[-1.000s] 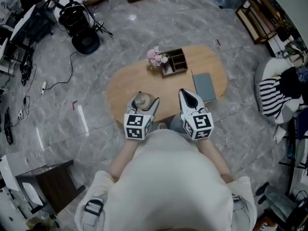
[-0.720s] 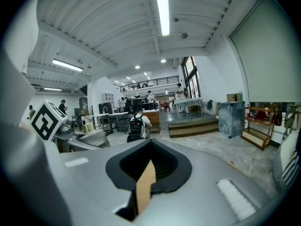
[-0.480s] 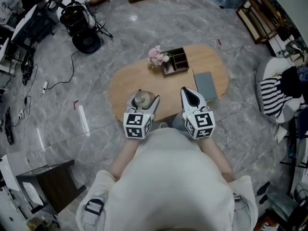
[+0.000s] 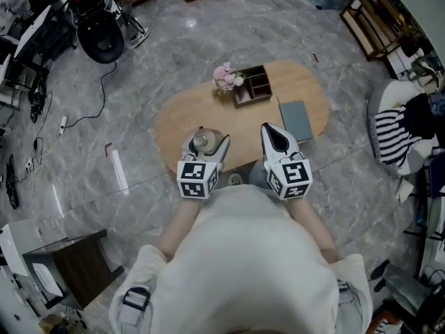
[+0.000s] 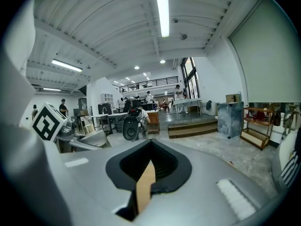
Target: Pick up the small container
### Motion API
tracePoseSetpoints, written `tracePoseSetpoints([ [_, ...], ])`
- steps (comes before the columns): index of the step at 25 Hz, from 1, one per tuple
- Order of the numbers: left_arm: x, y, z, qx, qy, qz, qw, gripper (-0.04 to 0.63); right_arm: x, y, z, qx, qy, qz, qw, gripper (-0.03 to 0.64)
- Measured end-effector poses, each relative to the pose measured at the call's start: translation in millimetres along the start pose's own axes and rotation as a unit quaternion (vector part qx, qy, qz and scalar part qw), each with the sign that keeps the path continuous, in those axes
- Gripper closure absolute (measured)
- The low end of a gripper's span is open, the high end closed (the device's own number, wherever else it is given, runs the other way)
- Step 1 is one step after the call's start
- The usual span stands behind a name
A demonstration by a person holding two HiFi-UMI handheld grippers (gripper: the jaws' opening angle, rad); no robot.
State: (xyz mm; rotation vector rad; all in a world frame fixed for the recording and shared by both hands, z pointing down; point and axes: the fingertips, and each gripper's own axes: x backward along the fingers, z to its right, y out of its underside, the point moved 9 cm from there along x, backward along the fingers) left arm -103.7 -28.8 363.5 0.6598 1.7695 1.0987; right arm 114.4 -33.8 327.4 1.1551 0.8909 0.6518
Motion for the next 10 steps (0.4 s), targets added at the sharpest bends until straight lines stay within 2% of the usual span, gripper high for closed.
tracePoseSetpoints([
  [10,5.8,2.4,-2.6,0.002,0.000,0.005,1.0000,0.250,2.8,1.6,-7.6,0.001,-0.003,0.005,1.000,0.617],
])
